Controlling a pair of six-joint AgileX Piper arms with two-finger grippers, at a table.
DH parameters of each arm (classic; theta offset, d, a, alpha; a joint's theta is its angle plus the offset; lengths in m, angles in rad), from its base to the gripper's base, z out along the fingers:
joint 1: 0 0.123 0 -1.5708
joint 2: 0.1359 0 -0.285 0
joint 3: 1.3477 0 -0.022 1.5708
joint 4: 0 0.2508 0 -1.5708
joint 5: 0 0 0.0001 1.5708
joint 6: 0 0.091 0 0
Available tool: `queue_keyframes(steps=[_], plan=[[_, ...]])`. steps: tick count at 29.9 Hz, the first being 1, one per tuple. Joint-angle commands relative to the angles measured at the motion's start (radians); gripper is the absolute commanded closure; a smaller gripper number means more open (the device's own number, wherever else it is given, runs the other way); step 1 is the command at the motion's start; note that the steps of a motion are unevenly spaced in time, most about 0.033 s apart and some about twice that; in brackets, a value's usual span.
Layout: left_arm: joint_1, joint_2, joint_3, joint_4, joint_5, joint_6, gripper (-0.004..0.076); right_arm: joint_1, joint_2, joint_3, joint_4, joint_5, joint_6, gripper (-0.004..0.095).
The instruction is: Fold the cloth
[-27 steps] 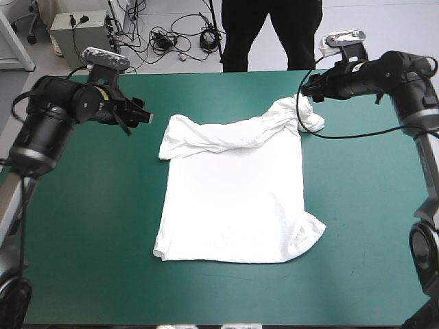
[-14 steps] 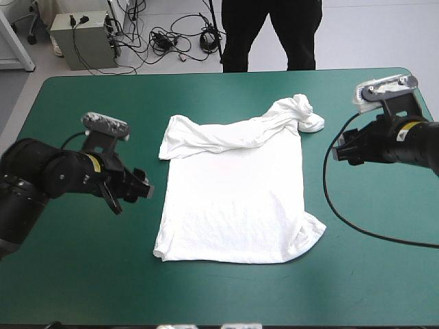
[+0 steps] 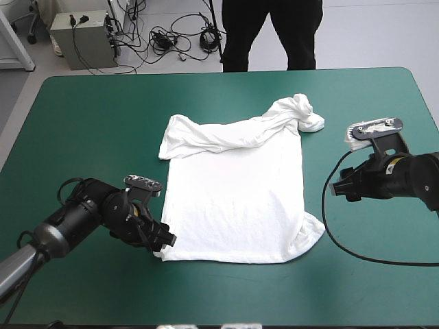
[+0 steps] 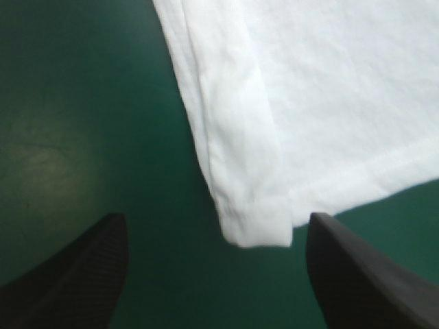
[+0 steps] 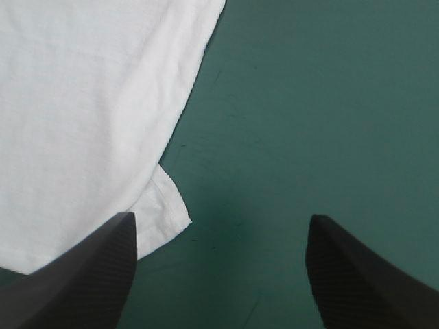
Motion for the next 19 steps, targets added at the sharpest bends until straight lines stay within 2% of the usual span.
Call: queue_keyframes(steps=[1, 6, 11, 14, 19], plan=[[-0.009, 0.049, -0.019, -0.026, -0.057, -0.003, 0.0196, 0.035, -0.02, 0.002, -0.044, -0.053, -0.003, 0.026], [-0.009, 0.136, -0.019, -0.037, -0.071, 0.019, 0.0196, 0.129, -0.02, 0.032, -0.13, -0.055, -0.003, 0.026], [-0.009, 0.176, -0.019, -0.098, -0.078, 0.049, 0.0215, 0.186, -0.018, 0.096, -0.136, -0.066, -0.003, 0.026], [-0.023, 0.18, -0.019, -0.107, -0.088, 0.049, 0.0314, 0.191, -0.007, 0.16, -0.136, -0.093, -0.003, 0.0268], [-0.048, 0.18, -0.019, -0.109, -0.117, 0.049, 0.0578, 0.191, 0.034, 0.286, -0.103, -0.211, -0.049, 0.0279]])
